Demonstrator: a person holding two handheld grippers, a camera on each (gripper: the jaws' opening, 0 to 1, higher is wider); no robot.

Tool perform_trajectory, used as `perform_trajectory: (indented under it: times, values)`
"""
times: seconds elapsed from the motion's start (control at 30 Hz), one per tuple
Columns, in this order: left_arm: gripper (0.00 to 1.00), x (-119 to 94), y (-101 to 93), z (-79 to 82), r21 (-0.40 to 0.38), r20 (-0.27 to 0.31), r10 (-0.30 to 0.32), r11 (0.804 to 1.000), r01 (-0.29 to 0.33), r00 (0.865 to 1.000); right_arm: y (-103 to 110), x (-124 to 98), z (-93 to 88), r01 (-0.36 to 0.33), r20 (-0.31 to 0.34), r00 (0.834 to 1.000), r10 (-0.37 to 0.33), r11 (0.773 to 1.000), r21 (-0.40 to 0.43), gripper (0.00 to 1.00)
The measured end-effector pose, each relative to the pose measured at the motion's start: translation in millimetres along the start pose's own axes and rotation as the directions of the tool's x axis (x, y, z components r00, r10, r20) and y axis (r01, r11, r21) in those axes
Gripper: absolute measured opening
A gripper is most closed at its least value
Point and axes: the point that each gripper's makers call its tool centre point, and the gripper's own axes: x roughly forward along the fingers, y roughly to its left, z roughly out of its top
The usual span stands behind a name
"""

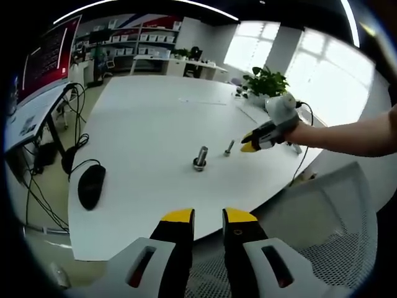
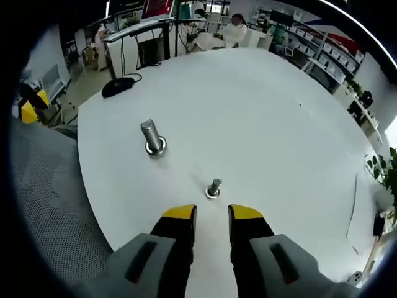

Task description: Place the washer onto the threaded stud by aligning its center hole with the stud, sliding it down to the base, and recovering from edge contact or off-axis alignment until the washer reaches the visible bottom stop.

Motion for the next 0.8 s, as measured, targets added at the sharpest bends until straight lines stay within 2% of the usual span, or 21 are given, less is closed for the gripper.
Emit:
perform_trajectory:
  times: [0.17,0.23,0.27,0.5,0.7,0.8]
  values:
    - [0.14,-1,-3.0,-0.3,0.010,0.004,-0.009,1.000,0.009,1.000,7,-33,1.5,0.027,0.066,0.997,-0.029,0.999,0.021,0.23]
    - [0.14,-2,-1.4,2.0,0.012,0.018,-0.001,1.000,0.001,1.000,-3,-38,4.2,0.054,0.121,0.991,-0.057,0.998,0.029,0.26]
    - [0.14,-2,-1.7,3.5,0.009,0.028,-0.004,1.000,0.003,1.000,-3,-48,3.0,0.058,0.137,0.988,-0.064,0.997,0.051,0.27]
    - [0.14,-3,-5.7,6.2,0.023,0.042,-0.018,1.000,0.017,0.999,0,-97,-13.3,0.081,0.183,0.977,-0.107,0.986,0.144,0.28]
    - [0.14,-3,-7.7,8.4,0.032,0.054,-0.027,0.999,0.025,0.998,10,-117,-19.3,0.085,0.212,0.969,-0.125,0.978,0.190,0.29]
    - [0.14,-4,-8.4,9.6,0.030,0.063,-0.033,0.999,0.031,0.997,15,-123,-21.5,0.086,0.205,0.971,-0.125,0.979,0.186,0.29]
